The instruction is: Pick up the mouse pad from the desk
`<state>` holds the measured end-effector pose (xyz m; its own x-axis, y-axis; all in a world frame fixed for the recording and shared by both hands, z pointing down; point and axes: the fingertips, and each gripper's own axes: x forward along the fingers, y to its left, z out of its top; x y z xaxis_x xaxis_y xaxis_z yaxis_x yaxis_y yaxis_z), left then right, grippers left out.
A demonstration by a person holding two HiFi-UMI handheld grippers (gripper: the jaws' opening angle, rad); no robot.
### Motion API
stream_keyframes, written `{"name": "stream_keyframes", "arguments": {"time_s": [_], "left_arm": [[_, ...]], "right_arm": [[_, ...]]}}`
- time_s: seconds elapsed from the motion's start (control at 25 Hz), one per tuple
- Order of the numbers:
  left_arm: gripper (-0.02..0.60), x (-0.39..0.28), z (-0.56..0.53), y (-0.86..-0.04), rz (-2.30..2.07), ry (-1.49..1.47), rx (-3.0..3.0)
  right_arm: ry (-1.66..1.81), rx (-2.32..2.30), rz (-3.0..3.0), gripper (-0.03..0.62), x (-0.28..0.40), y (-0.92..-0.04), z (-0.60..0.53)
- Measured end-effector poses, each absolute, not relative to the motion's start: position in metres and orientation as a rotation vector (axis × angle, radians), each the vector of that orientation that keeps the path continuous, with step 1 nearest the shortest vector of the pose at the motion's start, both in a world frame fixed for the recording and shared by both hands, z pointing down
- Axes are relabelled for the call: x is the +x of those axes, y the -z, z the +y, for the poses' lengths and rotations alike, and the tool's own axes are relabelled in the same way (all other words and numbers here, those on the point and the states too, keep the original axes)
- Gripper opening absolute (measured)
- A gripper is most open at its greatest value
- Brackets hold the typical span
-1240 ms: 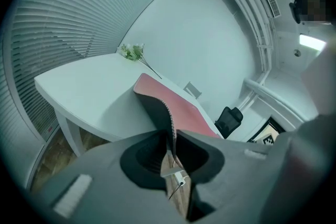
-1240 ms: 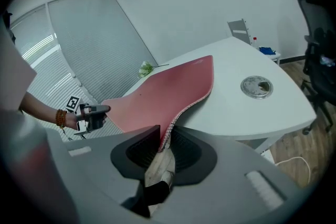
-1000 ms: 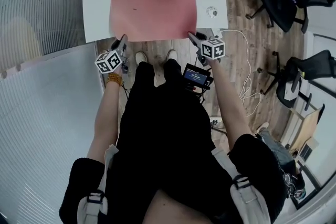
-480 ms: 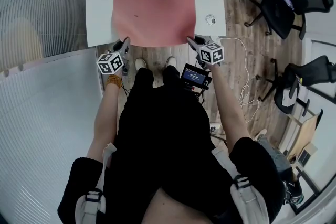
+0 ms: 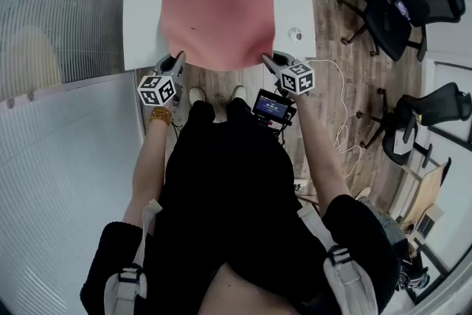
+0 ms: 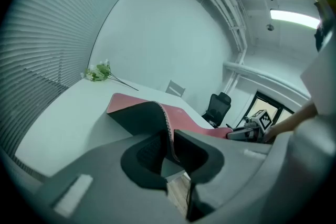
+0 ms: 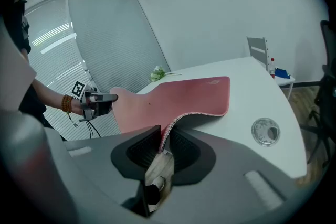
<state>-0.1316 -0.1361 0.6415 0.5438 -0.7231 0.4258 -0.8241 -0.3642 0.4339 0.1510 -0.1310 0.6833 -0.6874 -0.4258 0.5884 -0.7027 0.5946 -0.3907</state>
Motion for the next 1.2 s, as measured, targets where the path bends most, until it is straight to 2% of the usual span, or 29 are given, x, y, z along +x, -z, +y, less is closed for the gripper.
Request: {"name": "stream_keyframes", "arguments": {"time_s": [1.2], "left_arm": [[0.04, -0.127, -0.2, -0.536, -1.318, -0.172, 2.459]], "right_arm": [[-0.444, 0.994, -2.583, 0.046, 0.136, -0.562, -0.204]]}}
